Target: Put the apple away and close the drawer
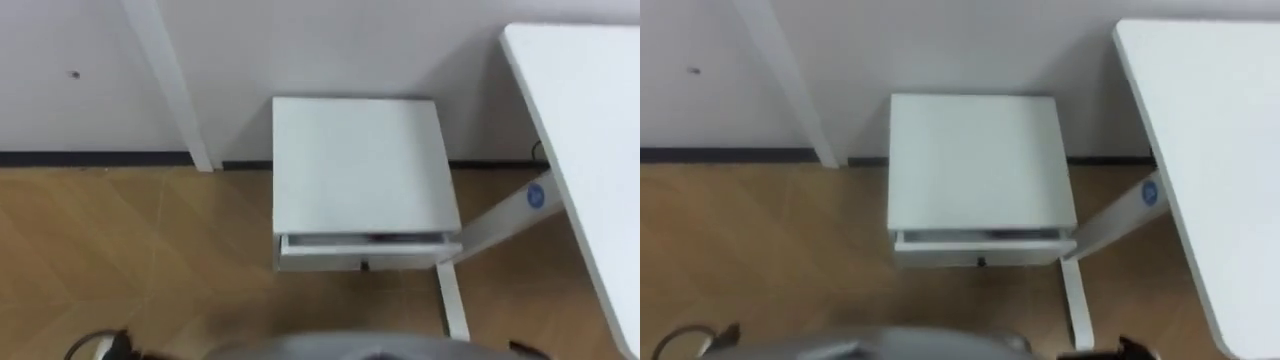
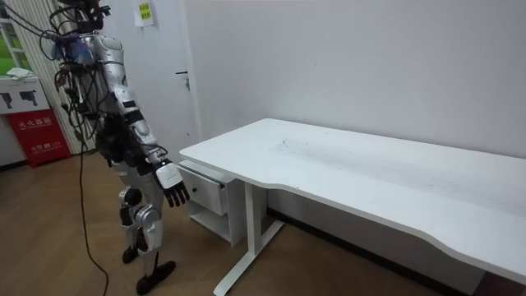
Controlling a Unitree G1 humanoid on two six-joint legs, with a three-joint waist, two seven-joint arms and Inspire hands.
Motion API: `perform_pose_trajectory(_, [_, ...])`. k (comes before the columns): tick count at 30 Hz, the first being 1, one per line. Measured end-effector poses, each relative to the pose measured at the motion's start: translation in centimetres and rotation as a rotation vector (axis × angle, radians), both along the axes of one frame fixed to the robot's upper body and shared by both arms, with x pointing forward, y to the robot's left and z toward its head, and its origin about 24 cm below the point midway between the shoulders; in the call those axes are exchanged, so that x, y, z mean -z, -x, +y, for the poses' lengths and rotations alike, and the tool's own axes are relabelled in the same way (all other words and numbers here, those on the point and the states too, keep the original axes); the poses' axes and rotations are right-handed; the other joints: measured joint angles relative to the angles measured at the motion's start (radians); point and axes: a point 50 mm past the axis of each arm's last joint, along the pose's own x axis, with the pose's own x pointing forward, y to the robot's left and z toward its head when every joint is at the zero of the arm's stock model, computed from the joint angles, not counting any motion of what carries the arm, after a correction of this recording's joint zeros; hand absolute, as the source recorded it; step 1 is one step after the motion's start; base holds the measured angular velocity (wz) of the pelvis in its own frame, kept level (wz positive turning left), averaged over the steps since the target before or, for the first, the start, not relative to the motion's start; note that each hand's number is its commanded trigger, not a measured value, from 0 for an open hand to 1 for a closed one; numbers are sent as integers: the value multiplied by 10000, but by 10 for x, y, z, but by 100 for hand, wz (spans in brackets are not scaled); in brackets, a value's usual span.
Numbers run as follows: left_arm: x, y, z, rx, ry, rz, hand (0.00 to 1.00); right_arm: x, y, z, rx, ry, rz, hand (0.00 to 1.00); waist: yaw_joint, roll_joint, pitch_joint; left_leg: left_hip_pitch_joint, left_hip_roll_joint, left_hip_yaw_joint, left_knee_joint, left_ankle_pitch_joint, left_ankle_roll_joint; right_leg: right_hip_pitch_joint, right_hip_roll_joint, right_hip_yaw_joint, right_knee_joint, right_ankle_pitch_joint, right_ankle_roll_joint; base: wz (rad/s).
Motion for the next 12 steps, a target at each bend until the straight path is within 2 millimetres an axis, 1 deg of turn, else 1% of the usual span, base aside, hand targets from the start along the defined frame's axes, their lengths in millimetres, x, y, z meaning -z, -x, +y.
perform_pose_trajectory(1, [0, 5, 0, -40, -15, 139, 0, 0, 0, 1, -101, -43, 6, 0, 234, 96, 28, 195, 22, -8, -82, 8, 15, -57, 124, -264, -9, -37, -62, -38])
perform_pose_trajectory(2, [1, 11, 1, -84, -16, 305, 0, 0, -1, 1, -136, -37, -23, 0, 317, 140, 51, 330, 25, -107, -141, 9, 15, -82, 210, -329, -86, -39, -77, -55])
perform_pose_trajectory(3, [2, 21, 1, -190, -22, 663, 0, 0, -3, 0, -335, 26, -83, 0, 384, 248, 63, 596, 11, -453, -336, 8, 14, -231, 442, -304, -437, 163, -232, -30])
perform_pose_trajectory(4, [3, 28, 0, -268, 39, 929, 0, -1, -2, -1, -478, 112, -28, 0, 253, 387, 72, 837, 6, -651, -523, 31, -40, -166, 569, -553, -533, 369, -358, -12])
perform_pose_trajectory(5, [3, 30, -1, -289, 53, 1003, 0, -1, 0, -1, -514, 128, 50, 0, 177, 431, 55, 983, 0, -636, -694, 71, -100, -61, 569, -637, -482, 385, -370, 14])
perform_pose_trajectory(6, [3, 31, 0, -313, 54, 1036, 0, 0, 3, -1, -531, 97, 222, 0, 97, 453, 86, 1265, 11, -621, -1030, 95, -140, 79, 631, -730, -506, 376, -382, 11])
perform_pose_trajectory(7, [3, 31, -1, -344, 73, 1026, 0, 0, 6, 0, -532, 18, 420, 0, 50, 513, 120, 1438, 4, -597, -1252, 144, -220, 136, 675, -750, -497, 376, -383, 4])
perform_pose_trajectory(9, [4, 29, -3, -486, 141, 893, 0, 1, 9, 1, -578, -94, 556, 0, 25, 599, 92, 1560, 8, -550, -1407, 179, -274, 133, 777, -749, -482, 364, -403, -13])
perform_pose_trajectory(10, [4, 30, -3, -538, 157, 902, 0, 1, 9, 2, -587, -170, 623, 0, 19, 642, 93, 1617, 15, -541, -1431, 180, -276, 155, 797, -756, -479, 345, -435, -19])
perform_pose_trajectory(11, [4, 30, -3, -552, 164, 925, 0, 1, 11, 3, -567, -225, 685, 0, -11, 641, 95, 1653, 18, -522, -1432, 182, -280, 181, 798, -772, -469, 335, -453, -12])
perform_pose_trajectory(12, [4, 31, -3, -571, 175, 964, 0, 2, 14, 4, -504, -316, 823, 0, -61, 611, 89, 1727, 18, -503, -1432, 182, -283, 248, 796, -793, -463, 299, -512, -4])
